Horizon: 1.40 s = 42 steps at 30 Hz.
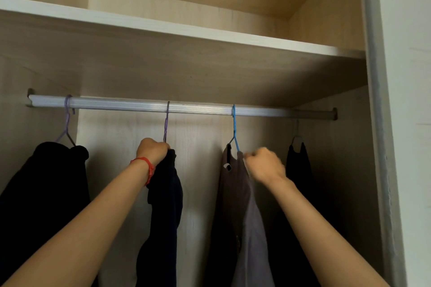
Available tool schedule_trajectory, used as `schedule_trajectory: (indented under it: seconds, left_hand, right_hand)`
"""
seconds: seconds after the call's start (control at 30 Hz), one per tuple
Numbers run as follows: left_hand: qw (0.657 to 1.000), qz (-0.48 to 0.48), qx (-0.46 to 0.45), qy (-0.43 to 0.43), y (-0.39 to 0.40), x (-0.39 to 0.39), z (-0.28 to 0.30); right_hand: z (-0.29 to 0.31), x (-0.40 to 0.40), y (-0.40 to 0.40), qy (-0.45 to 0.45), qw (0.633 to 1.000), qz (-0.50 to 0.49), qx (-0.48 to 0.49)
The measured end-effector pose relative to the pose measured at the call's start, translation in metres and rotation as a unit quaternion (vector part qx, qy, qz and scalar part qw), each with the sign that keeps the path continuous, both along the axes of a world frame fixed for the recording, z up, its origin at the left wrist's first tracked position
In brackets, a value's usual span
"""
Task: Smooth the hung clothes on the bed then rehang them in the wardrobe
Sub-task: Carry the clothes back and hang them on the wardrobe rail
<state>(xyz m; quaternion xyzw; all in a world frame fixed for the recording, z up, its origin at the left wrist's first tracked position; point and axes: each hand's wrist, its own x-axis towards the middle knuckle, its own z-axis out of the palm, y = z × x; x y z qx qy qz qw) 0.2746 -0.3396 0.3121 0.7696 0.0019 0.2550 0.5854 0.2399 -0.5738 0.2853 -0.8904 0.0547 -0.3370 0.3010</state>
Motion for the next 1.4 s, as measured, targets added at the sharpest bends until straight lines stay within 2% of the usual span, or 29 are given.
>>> schedule_trajectory:
  seconds: [0.13,0.23,0.4,0.77,1.0,1.4]
  left_hand:
    - [1.0,-0.004,0.006,-0.001,0.002,-0.002,0.0]
    - [1.0,-0.006,0.002,-0.002,0.003,-0.005,-0.001]
    - [1.0,-0.001,0.003,-0.005,0.004,-0.006,0.0]
    - [0.999,0.025,-0.029,-0.02,0.003,-0.001,-0.005]
    - [0.997,0.065,-0.012,-0.034,0.014,0.0,-0.003]
    - [0.998,0.055,0.0,-0.028,0.014,-0.004,-0.004]
  right_hand:
    - [0.019,-0.004,-0.045,-0.069,0.983,-0.169,-0.034]
    - [0.021,0.002,-0.081,-0.005,0.976,-0.214,-0.04]
    - [0.018,0.001,-0.104,0.045,0.984,-0.171,0.012]
    - [0.01,0.011,-0.098,0.048,0.979,-0.194,-0.051]
    - [0.006,0.012,-0.102,0.064,0.976,-0.2,-0.055]
    - [0.001,0.017,-0.105,0.035,0.978,-0.201,-0.027]
